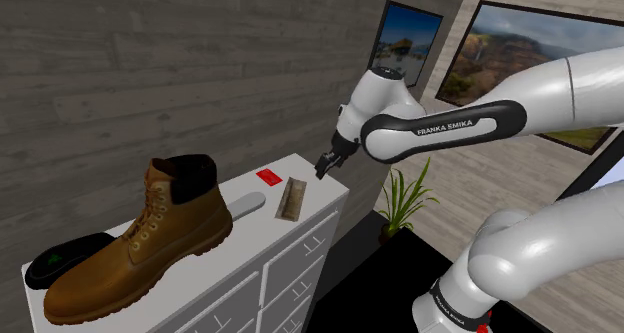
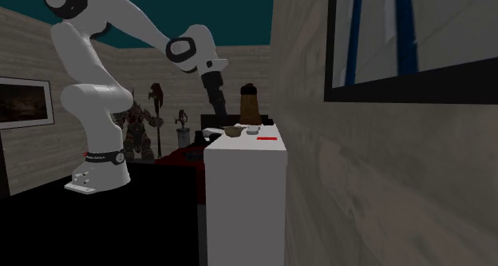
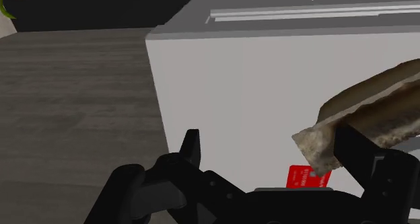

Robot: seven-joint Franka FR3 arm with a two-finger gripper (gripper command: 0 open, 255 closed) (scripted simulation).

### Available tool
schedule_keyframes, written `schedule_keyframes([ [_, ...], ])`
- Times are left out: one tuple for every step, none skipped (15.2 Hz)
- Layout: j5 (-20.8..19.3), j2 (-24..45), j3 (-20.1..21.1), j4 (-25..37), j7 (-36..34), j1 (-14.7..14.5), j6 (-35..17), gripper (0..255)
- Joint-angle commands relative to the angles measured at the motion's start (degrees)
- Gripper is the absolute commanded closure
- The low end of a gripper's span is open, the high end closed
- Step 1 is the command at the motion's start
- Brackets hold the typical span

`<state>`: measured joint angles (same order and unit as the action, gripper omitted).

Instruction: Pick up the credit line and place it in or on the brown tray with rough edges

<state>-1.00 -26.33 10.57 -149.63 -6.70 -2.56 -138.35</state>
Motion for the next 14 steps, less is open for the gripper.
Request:
schedule_keyframes([
  [-0.6, 4.1, 1.0, 0.5, -1.4, 0.4, -6.1, 0],
  [-1.2, 6.2, 1.7, 1.0, -2.3, 0.8, -8.7, 0],
  [-1.9, 8.3, 2.4, 1.7, -3.3, 1.2, -11.3, 0],
  [-2.9, 10.5, 3.1, 2.5, -4.5, 1.6, -13.7, 0],
  [-4.1, 12.7, 3.8, 3.4, -5.8, 2.2, -16.1, 0],
  [-5.5, 15.0, 4.6, 4.4, -7.3, 2.9, -18.4, 0],
  [-7.4, 17.2, 5.4, 5.5, -9.2, 3.6, -20.5, 0],
  [-9.7, 19.4, 6.2, 6.7, -11.3, 4.4, -22.5, 0],
  [-12.5, 21.7, 7.0, 8.0, -13.8, 5.2, -24.4, 0],
  [-15.8, 24.0, 7.6, 9.5, -16.7, 5.9, -26.0, 0],
  [-19.6, 26.2, 7.8, 11.2, -20.1, 6.3, -27.5, 0],
  [-23.9, 28.5, 7.7, 13.0, -23.7, 6.5, -28.7, 0],
  [-28.3, 30.8, 7.1, 14.9, -27.5, 6.1, -29.8, 0],
  [-32.6, 33.0, 6.2, 17.0, -31.4, 5.3, -30.7, 0],
])
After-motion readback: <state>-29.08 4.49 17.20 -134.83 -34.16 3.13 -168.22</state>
